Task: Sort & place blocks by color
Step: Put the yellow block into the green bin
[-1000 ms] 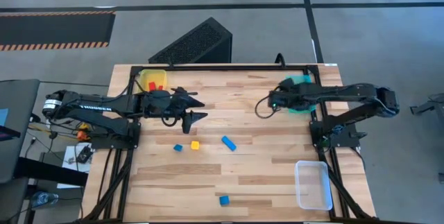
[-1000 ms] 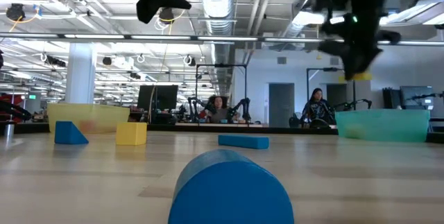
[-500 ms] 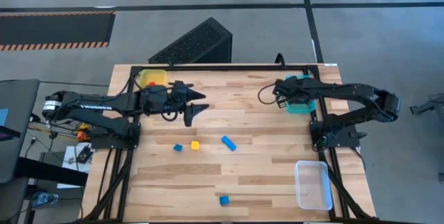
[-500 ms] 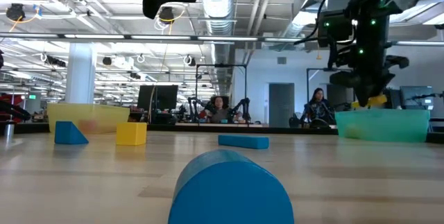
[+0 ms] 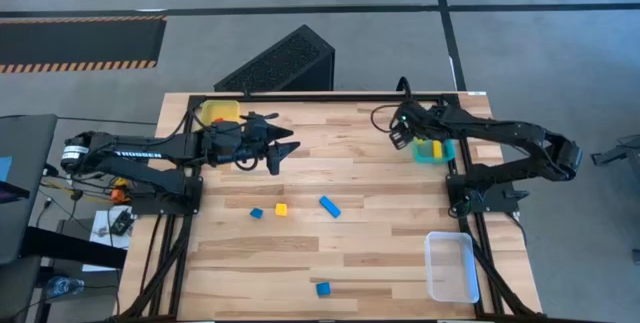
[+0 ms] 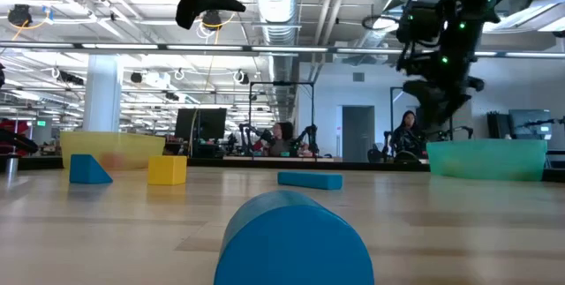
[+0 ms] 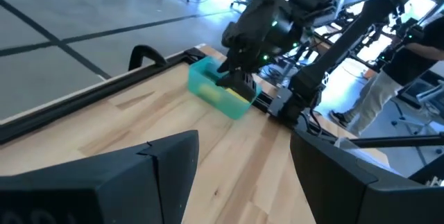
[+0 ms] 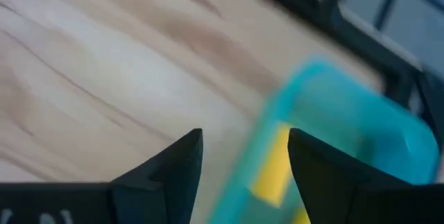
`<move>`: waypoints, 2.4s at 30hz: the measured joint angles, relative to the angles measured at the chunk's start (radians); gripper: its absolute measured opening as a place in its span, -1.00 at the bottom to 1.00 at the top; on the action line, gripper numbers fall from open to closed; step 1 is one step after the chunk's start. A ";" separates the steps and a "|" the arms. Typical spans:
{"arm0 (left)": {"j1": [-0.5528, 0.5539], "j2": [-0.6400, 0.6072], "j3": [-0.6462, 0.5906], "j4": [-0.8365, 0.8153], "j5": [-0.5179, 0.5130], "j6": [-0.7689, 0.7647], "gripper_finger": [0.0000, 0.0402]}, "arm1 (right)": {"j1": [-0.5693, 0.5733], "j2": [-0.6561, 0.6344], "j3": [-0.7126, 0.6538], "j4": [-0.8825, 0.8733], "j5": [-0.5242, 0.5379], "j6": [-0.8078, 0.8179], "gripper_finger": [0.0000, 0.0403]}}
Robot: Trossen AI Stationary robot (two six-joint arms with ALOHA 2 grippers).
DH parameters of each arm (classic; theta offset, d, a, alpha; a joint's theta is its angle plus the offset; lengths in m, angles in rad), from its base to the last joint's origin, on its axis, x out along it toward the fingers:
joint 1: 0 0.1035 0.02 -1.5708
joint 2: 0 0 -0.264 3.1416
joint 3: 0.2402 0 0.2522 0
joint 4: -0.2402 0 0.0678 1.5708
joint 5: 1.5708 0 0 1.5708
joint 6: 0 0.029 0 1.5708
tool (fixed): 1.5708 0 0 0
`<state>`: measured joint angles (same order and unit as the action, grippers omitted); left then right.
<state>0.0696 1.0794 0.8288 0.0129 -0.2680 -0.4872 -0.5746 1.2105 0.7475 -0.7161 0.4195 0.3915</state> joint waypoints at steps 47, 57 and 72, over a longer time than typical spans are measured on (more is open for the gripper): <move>-0.205 0.096 -0.007 -0.461 0.186 0.255 0.06 | 0.787 -0.011 0.045 0.906 -0.021 0.134 -0.20; -0.208 0.291 -0.075 -0.389 0.289 0.431 0.48 | 1.067 -0.011 0.062 0.821 0.305 0.332 -0.12; -0.205 0.522 -0.077 -0.346 0.319 0.450 0.18 | 1.171 -0.011 0.063 0.715 0.428 0.501 -0.13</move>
<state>-0.1349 1.6018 0.7517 -0.3328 0.0505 -0.0376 0.5961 1.1992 0.8101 -0.0009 0.8471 0.8921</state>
